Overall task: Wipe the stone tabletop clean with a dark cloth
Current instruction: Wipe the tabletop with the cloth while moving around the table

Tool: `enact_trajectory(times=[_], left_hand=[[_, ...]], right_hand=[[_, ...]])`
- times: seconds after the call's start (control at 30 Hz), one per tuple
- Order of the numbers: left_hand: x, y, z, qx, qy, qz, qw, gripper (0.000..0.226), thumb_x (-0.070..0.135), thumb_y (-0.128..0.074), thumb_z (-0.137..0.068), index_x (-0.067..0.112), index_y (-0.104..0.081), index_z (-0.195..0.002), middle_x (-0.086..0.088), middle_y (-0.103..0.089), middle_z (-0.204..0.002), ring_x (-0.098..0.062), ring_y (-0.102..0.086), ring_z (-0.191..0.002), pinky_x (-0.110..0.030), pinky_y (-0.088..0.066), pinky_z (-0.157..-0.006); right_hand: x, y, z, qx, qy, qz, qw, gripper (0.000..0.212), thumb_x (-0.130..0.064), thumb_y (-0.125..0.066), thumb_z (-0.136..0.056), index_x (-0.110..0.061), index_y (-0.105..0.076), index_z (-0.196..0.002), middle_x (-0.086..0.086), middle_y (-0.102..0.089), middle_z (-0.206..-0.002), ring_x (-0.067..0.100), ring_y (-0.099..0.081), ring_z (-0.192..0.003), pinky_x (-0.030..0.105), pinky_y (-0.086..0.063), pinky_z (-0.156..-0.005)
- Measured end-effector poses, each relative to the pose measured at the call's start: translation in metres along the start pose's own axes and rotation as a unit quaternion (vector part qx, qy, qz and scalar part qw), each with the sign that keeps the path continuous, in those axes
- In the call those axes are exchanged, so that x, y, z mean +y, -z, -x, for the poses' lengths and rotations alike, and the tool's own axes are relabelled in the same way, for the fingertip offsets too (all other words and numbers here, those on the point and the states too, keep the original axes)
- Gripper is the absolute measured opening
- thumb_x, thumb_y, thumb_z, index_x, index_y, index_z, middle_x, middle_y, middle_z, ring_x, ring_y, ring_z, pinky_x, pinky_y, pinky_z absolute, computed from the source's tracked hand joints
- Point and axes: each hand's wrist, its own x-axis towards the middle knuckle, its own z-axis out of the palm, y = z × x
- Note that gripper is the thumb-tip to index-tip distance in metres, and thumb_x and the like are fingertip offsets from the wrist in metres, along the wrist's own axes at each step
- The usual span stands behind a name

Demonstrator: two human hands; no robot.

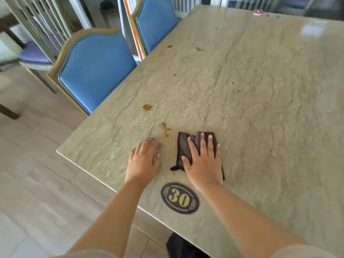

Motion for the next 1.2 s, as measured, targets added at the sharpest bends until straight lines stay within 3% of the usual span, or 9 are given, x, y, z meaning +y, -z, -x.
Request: enact_trajectory(times=[0.17, 0.37, 0.57, 0.73, 0.87, 0.97, 1.07, 1.13, 1.2], left_hand=[[-0.051, 0.012, -0.072, -0.057, -0.013, -0.074, 0.996, 0.064, 0.058, -0.025, -0.097, 0.033, -0.013, -0.154, 0.012, -0.001, -0.163, -0.009, 0.007, -0.149, -0.041, 0.003, -0.122], [-0.062, 0.009, -0.086, -0.058, -0.019, -0.086, 0.994, 0.069, 0.064, -0.022, -0.093, 0.036, -0.006, -0.154, 0.017, 0.007, -0.162, -0.003, 0.017, -0.146, -0.043, 0.003, -0.122], [-0.065, 0.007, -0.087, -0.071, -0.029, -0.081, 0.994, 0.071, 0.064, -0.019, -0.093, 0.033, -0.003, -0.155, 0.013, 0.010, -0.163, -0.007, 0.018, -0.147, -0.045, 0.007, -0.121], [-0.067, 0.007, -0.086, -0.084, -0.041, -0.087, 0.992, 0.072, 0.063, -0.012, -0.093, 0.029, 0.005, -0.155, 0.008, 0.017, -0.162, -0.012, 0.025, -0.146, -0.048, 0.011, -0.120], [-0.071, 0.013, -0.085, -0.125, -0.058, -0.075, 0.988, 0.075, 0.068, 0.002, -0.090, 0.028, 0.015, -0.152, 0.006, 0.024, -0.160, -0.015, 0.030, -0.144, -0.050, 0.016, -0.118], [-0.072, 0.018, -0.090, -0.159, -0.072, -0.047, 0.984, 0.075, 0.065, 0.005, -0.088, 0.029, 0.012, -0.153, 0.004, 0.027, -0.159, -0.016, 0.031, -0.143, -0.049, 0.020, -0.116], [-0.086, 0.026, -0.094, -0.204, -0.118, -0.019, 0.972, 0.064, 0.055, -0.009, -0.097, 0.030, 0.005, -0.154, 0.006, 0.023, -0.160, -0.016, 0.028, -0.145, -0.045, 0.017, -0.118], [-0.107, 0.033, -0.090, -0.198, -0.179, -0.018, 0.963, 0.060, 0.050, -0.007, -0.099, 0.030, 0.004, -0.155, 0.008, 0.020, -0.161, -0.013, 0.025, -0.146, -0.041, 0.014, -0.120], [-0.130, 0.036, -0.082, -0.172, -0.247, -0.032, 0.953, 0.061, 0.049, 0.000, -0.096, 0.031, 0.008, -0.154, 0.008, 0.021, -0.161, -0.012, 0.025, -0.146, -0.038, 0.012, -0.121]], right_hand=[[0.003, 0.004, -0.079, 0.020, -0.064, 0.007, 0.998, 0.060, -0.053, -0.013, -0.098, -0.030, -0.003, -0.153, 0.008, 0.003, -0.161, 0.030, 0.007, -0.147, 0.051, -0.001, -0.118], [-0.015, 0.007, -0.162, 0.004, -0.154, 0.003, 0.988, 0.057, -0.049, -0.013, -0.099, -0.034, 0.000, -0.152, 0.005, 0.007, -0.161, 0.028, 0.010, -0.147, 0.051, 0.002, -0.118], [0.002, 0.006, -0.136, 0.028, 0.012, -0.044, 0.999, 0.056, -0.039, -0.018, -0.094, -0.031, -0.030, -0.148, 0.000, -0.017, -0.159, 0.021, -0.011, -0.147, 0.046, -0.013, -0.119], [0.014, 0.002, -0.078, 0.075, -0.214, -0.052, 0.973, 0.050, -0.033, -0.026, -0.099, -0.030, -0.026, -0.149, 0.004, -0.016, -0.159, 0.022, -0.009, -0.148, 0.041, -0.011, -0.120], [-0.056, -0.003, -0.037, 0.069, -0.374, -0.067, 0.923, 0.053, -0.035, -0.025, -0.101, -0.027, -0.012, -0.152, 0.006, -0.004, -0.161, 0.024, 0.002, -0.148, 0.042, -0.004, -0.120], [-0.131, -0.018, -0.024, 0.065, -0.312, -0.051, 0.947, 0.055, -0.038, -0.018, -0.099, -0.028, -0.010, -0.152, 0.004, -0.001, -0.160, 0.022, 0.004, -0.148, 0.042, -0.003, -0.120], [-0.147, -0.026, -0.003, 0.044, -0.229, -0.044, 0.971, 0.057, -0.042, -0.013, -0.096, -0.028, -0.014, -0.152, 0.001, -0.003, -0.160, 0.019, 0.000, -0.148, 0.041, -0.009, -0.120], [-0.132, -0.025, 0.014, 0.053, -0.257, -0.047, 0.964, 0.059, -0.045, -0.009, -0.095, -0.029, -0.013, -0.152, 0.000, -0.002, -0.160, 0.018, 0.001, -0.148, 0.039, -0.007, -0.120], [-0.122, -0.023, 0.027, 0.069, -0.361, -0.056, 0.928, 0.058, -0.044, -0.011, -0.097, -0.027, -0.014, -0.152, 0.004, -0.005, -0.161, 0.020, 0.001, -0.148, 0.040, -0.005, -0.121]])
